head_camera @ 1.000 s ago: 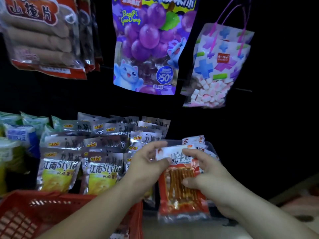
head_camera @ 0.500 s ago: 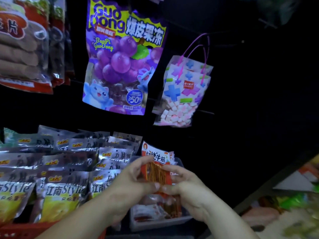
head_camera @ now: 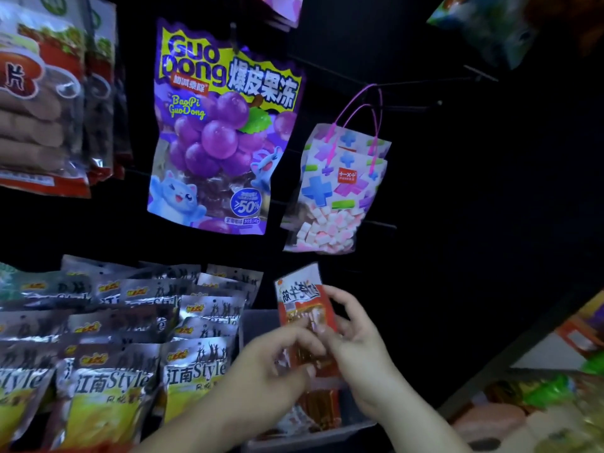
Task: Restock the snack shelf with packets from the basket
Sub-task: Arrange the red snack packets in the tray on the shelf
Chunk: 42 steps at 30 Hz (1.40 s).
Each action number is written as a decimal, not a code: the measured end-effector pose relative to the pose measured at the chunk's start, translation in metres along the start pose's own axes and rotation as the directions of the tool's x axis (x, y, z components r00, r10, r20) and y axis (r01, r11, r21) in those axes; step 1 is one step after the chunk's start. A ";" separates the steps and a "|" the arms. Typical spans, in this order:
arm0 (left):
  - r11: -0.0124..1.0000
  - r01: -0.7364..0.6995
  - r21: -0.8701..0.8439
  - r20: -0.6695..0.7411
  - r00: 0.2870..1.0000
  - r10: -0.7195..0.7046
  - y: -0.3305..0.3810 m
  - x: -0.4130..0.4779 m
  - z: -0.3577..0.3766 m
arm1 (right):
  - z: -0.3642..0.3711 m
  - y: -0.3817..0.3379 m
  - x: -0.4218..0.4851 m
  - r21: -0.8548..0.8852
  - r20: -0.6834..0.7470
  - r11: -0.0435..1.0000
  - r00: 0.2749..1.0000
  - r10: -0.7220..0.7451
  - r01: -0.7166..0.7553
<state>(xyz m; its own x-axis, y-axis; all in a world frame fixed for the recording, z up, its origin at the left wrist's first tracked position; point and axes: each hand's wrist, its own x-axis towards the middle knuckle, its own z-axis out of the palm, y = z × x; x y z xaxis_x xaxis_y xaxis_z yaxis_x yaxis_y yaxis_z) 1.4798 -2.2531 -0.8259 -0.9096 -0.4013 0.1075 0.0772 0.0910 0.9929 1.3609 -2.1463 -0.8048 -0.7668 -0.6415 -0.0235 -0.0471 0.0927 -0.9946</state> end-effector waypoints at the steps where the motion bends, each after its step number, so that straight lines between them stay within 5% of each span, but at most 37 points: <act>1: 0.998 0.020 -0.056 -0.061 0.998 -0.023 -0.004 0.001 -0.005 | -0.003 0.001 0.001 -0.017 -0.004 1.000 1.000 -0.004 0.004; 4: 0.998 0.009 -0.064 -0.285 0.958 -0.027 -0.011 0.008 -0.018 | -0.006 0.002 0.002 -0.004 0.050 1.000 0.999 0.006 -0.006; 7: 0.958 0.063 -0.280 -0.201 0.972 -0.123 -0.008 0.010 -0.025 | -0.008 0.006 0.005 0.014 0.165 0.997 0.984 0.066 -0.069; 15: 0.957 0.046 -0.285 -0.201 0.974 -0.107 -0.006 0.012 -0.024 | -0.006 0.016 0.007 -0.202 0.179 0.979 0.984 0.014 0.022; 19: 0.984 0.060 -0.170 -0.176 0.980 -0.090 -0.014 0.009 -0.022 | 0.000 0.026 0.013 -0.200 0.001 0.979 0.999 -0.046 0.046; 23: 0.980 0.178 -0.091 -0.120 0.975 -0.189 -0.023 0.006 -0.017 | -0.001 0.023 0.013 -0.069 0.050 0.997 0.998 -0.033 0.036; 27: 0.973 0.077 0.216 -0.263 0.965 -0.018 -0.034 0.009 -0.013 | 0.002 0.024 0.013 -0.132 0.059 0.990 0.997 -0.049 0.056; 32: 0.989 0.076 -0.130 -0.173 0.980 -0.098 -0.026 0.013 -0.005 | 0.004 0.028 0.010 -0.024 0.145 0.996 0.985 0.088 -0.085; 34: 0.989 0.108 -0.097 -0.171 0.978 -0.123 -0.028 0.017 -0.014 | 0.001 0.028 0.013 0.009 0.129 0.994 0.986 0.109 -0.111; 38: 0.972 0.209 -0.106 -0.084 0.972 -0.218 -0.036 0.022 -0.030 | -0.003 0.041 0.020 -0.360 0.025 0.933 0.999 -0.023 0.031; 42: 0.961 0.263 -0.088 -0.028 0.963 -0.266 -0.049 0.029 -0.031 | 0.000 0.045 0.039 -0.359 0.072 0.933 0.997 0.020 0.007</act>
<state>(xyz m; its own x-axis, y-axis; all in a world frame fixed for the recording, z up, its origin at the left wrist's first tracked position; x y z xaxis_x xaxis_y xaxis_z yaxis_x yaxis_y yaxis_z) 1.4621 -2.2978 -0.8701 -0.8854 -0.4367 -0.1593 -0.1292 -0.0981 0.9868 1.3293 -2.1672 -0.8502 -0.7195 -0.6926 -0.0511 -0.2789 0.3554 -0.8921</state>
